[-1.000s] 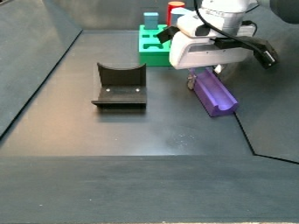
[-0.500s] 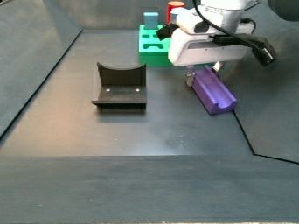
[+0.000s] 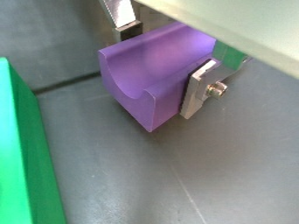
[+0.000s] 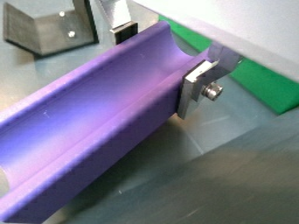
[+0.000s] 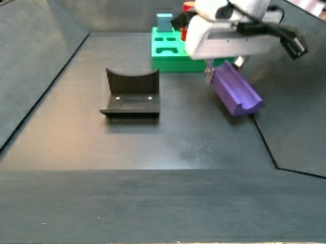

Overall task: Pick up the arch object. Move up. Place the arch object on the fixture. Regrasp the arch object. Move to above the board. Insert the arch object.
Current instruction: Move up, then place the arch object on the fixture.

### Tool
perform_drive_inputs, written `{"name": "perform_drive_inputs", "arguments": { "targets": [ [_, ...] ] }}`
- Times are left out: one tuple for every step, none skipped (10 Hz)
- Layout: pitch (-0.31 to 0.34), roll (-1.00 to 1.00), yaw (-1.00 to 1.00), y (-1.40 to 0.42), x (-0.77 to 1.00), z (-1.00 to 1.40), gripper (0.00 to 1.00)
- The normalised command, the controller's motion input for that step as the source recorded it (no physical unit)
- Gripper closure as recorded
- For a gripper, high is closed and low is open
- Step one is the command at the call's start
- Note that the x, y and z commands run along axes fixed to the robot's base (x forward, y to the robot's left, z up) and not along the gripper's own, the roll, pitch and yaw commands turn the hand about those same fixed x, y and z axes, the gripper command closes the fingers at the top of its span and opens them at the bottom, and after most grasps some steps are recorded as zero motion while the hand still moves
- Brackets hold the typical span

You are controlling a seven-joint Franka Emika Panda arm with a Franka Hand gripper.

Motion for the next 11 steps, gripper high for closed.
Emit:
{"name": "perform_drive_inputs", "arguments": {
  "targets": [
    [0.063,0.03,-0.04,0.03,-0.01,0.41,1.0],
    [0.049,0.04,-0.03,0.03,-0.02,0.21,1.0],
    [0.0,0.0,0.0,0.0,0.0,1.0,1.0],
    [0.0,0.01,0.0,0.0,0.0,1.0,1.0],
    [0.02,0.01,0.0,0.0,-0.01,1.0,1.0],
    [0.029,0.02,0.0,0.01,-0.01,1.0,1.0],
    [0.03,0.03,0.0,0.01,-0.02,1.0,1.0],
    [0.037,0.03,-0.01,0.01,-0.02,1.0,1.0],
    [0.039,0.04,-0.01,0.02,-0.03,1.0,1.0],
    [0.042,0.05,-0.01,0.02,-0.03,1.0,1.0],
    [0.045,0.05,-0.01,0.02,-0.03,0.96,1.0]
  ]
}}
